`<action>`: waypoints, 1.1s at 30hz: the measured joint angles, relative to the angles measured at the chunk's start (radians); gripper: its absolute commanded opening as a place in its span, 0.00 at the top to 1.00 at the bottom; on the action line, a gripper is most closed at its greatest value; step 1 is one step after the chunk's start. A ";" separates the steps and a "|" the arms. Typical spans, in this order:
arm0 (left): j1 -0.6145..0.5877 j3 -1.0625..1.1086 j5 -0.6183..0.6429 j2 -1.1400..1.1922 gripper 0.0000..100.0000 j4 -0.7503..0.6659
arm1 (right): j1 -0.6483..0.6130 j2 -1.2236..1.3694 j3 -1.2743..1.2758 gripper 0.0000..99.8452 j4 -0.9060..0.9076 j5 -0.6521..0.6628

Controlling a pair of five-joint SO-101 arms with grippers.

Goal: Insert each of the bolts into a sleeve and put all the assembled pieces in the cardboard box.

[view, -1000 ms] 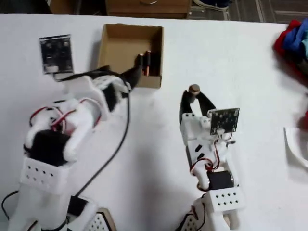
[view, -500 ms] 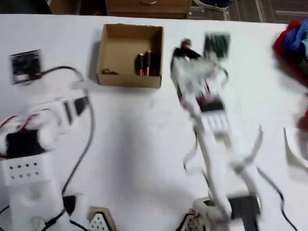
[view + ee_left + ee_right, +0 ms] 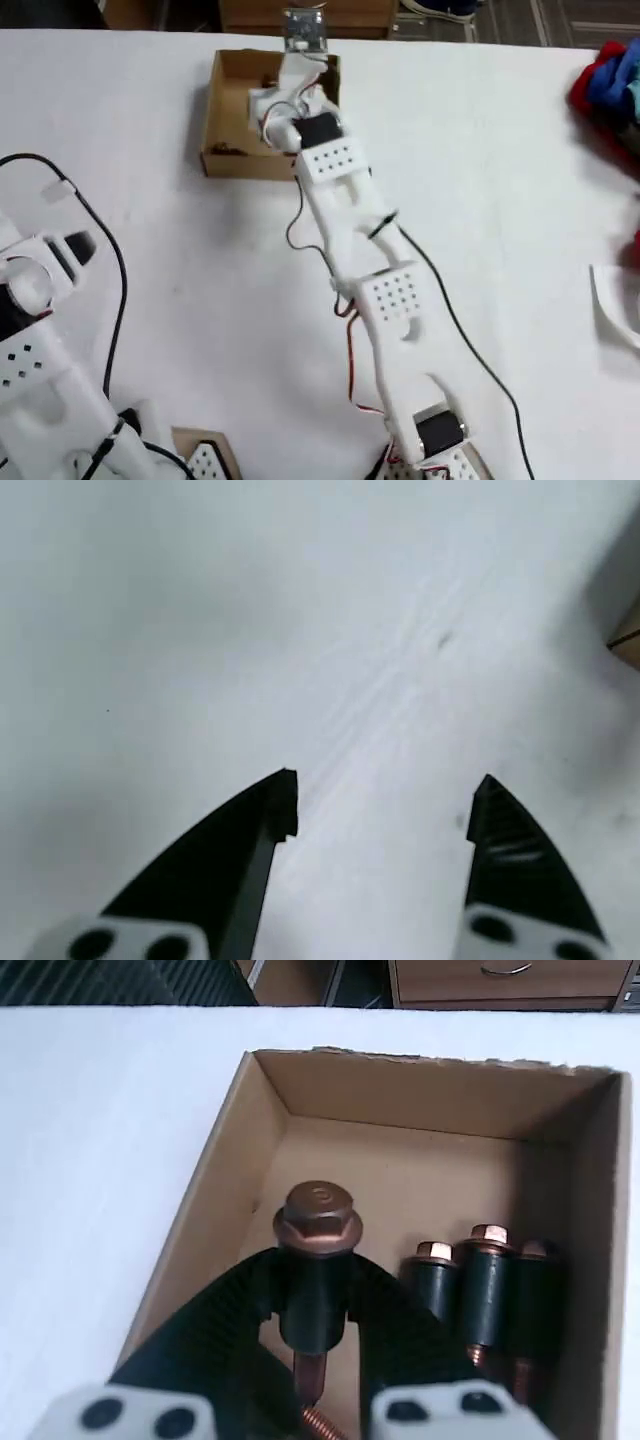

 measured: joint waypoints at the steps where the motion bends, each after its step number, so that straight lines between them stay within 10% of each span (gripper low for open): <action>1: 0.000 0.000 0.000 0.000 0.71 0.003 | 0.002 0.054 -0.058 0.98 0.000 -0.006; 33: 0.000 0.000 -0.002 0.000 0.71 0.005 | 0.002 0.245 -0.184 0.93 0.000 -0.015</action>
